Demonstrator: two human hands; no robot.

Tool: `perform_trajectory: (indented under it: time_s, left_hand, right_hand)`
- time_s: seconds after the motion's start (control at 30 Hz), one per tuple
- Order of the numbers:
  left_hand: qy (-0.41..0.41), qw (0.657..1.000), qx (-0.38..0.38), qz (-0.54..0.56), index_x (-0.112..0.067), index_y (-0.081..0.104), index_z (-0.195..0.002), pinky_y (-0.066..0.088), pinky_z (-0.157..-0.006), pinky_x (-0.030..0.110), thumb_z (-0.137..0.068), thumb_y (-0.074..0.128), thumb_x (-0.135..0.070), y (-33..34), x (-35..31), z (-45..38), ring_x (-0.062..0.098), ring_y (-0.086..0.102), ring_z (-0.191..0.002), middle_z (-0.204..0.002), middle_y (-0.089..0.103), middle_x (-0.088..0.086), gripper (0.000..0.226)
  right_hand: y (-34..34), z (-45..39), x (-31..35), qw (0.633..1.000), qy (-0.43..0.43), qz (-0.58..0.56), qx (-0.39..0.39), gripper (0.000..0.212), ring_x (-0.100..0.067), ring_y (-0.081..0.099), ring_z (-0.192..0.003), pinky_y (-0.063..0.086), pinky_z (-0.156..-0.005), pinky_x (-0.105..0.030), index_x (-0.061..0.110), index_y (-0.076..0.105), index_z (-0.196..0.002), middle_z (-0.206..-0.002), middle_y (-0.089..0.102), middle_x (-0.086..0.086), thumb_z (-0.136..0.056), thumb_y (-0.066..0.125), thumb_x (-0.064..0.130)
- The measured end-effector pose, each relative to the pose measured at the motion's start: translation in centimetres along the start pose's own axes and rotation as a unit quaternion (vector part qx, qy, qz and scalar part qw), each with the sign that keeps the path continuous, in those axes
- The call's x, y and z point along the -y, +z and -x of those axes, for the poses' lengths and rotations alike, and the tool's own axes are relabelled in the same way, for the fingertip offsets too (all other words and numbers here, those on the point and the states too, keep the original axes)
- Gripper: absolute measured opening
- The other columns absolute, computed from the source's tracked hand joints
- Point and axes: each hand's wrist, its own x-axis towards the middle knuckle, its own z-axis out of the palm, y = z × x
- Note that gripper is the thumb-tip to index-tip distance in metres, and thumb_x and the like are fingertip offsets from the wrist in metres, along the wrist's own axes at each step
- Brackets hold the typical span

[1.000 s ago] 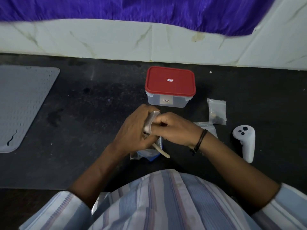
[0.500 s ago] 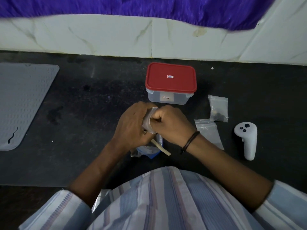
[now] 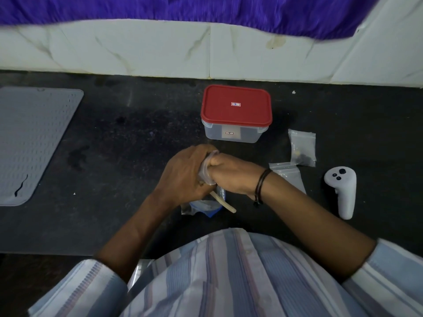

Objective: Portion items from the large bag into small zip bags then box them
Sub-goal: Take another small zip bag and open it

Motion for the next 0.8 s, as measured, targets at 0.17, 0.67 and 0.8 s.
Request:
perform_trajectory:
  time_s: [0.17, 0.67, 0.8]
  left_hand:
    - [-0.063, 0.996, -0.047, 0.030, -0.014, 0.058, -0.106, 0.051, -0.064, 0.029, -0.079, 0.070, -0.026, -0.3, 0.3, 0.2, 0.010, 0.062, -0.076, -0.089, 0.065, -0.005, 0.031]
    - [-0.424, 0.904, 0.025, 0.051, -0.023, 0.054, -0.098, 0.052, -0.079, 0.040, -0.073, 0.071, -0.066, -0.3, 0.0, 2.5, 0.012, 0.060, -0.088, -0.096, 0.063, -0.006, 0.052]
    - [-0.424, 0.904, 0.057, 0.004, -0.024, 0.048, -0.101, 0.050, -0.080, 0.040, -0.072, 0.075, -0.059, 0.1, 0.1, 2.2, 0.017, 0.057, -0.092, -0.100, 0.058, -0.003, 0.053]
  right_hand:
    - [-0.7, 1.0, -0.7, 0.985, -0.063, -0.156, -0.042, 0.024, 0.003, 0.059, -0.088, 0.049, -0.081, -0.016, 0.014, 0.068, -0.103, -0.098, 0.066, 0.005, -0.100, 0.044, 0.015]
    - [4.3, 1.5, -9.8, 0.965, -0.035, 0.261, 0.012, 0.048, -0.022, 0.055, -0.092, 0.049, -0.074, -0.035, 0.025, 0.030, -0.122, -0.118, 0.052, -0.008, -0.089, 0.062, 0.036]
    - [4.6, 1.3, -10.1, 0.955, -0.091, 0.279, -0.037, 0.038, -0.023, 0.057, -0.089, 0.049, -0.071, -0.035, 0.026, 0.035, -0.129, -0.111, 0.055, -0.009, -0.094, 0.049, 0.019]
